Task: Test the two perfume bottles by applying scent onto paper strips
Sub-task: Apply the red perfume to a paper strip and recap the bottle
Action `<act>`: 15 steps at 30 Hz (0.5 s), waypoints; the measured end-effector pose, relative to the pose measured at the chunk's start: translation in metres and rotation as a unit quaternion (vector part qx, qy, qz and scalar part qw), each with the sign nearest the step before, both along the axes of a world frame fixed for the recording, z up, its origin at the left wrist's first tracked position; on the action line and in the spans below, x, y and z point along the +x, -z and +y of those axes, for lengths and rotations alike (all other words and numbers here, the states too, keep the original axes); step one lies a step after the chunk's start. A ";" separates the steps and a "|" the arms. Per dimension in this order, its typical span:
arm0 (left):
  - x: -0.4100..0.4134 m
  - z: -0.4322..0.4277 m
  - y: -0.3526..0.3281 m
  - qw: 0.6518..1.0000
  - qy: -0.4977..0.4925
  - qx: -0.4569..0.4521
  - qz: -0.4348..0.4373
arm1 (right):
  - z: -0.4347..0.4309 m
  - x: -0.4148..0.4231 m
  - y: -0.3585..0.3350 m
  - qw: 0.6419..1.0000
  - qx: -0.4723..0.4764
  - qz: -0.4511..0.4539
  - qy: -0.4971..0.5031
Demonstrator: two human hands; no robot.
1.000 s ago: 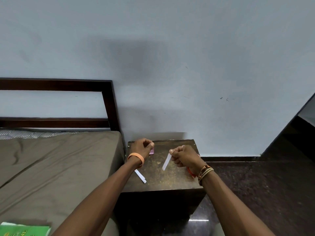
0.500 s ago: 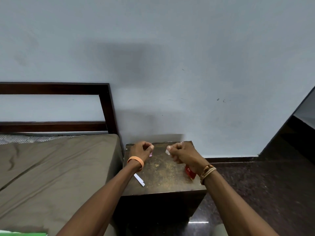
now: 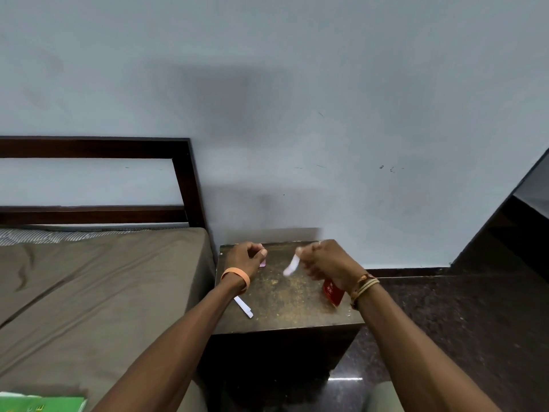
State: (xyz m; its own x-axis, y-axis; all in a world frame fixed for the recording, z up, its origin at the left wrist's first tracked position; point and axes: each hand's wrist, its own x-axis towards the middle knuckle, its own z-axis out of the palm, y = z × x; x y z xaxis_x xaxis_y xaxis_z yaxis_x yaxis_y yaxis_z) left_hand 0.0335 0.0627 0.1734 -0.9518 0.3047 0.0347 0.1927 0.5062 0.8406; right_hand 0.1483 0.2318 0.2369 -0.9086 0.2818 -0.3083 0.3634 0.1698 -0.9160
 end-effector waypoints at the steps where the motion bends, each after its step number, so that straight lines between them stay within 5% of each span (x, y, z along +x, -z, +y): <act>1: 0.001 0.000 0.001 1.000 0.001 0.003 -0.003 | -0.002 0.003 0.004 0.992 0.117 -0.028 -0.026; 3: 0.001 0.002 0.002 1.000 0.004 0.000 -0.006 | -0.004 0.005 0.012 0.991 0.132 0.000 -0.029; 6: 0.001 0.003 0.003 1.000 0.008 -0.002 -0.005 | -0.001 0.003 0.001 0.983 -0.170 0.073 0.010; 8: 0.003 0.004 0.002 1.000 0.013 0.005 -0.010 | 0.002 0.001 0.002 0.985 -0.167 0.052 0.008; 11: 0.004 0.006 0.003 1.000 0.019 0.009 -0.013 | -0.001 0.005 0.012 0.999 0.025 -0.023 -0.012; 13: 0.003 0.007 0.003 1.000 0.026 0.008 -0.013 | 0.001 0.004 0.012 1.000 -0.024 0.004 -0.007; 15: 0.000 0.006 0.006 0.999 0.028 0.010 -0.017 | 0.004 0.001 0.003 0.985 -0.169 0.046 0.008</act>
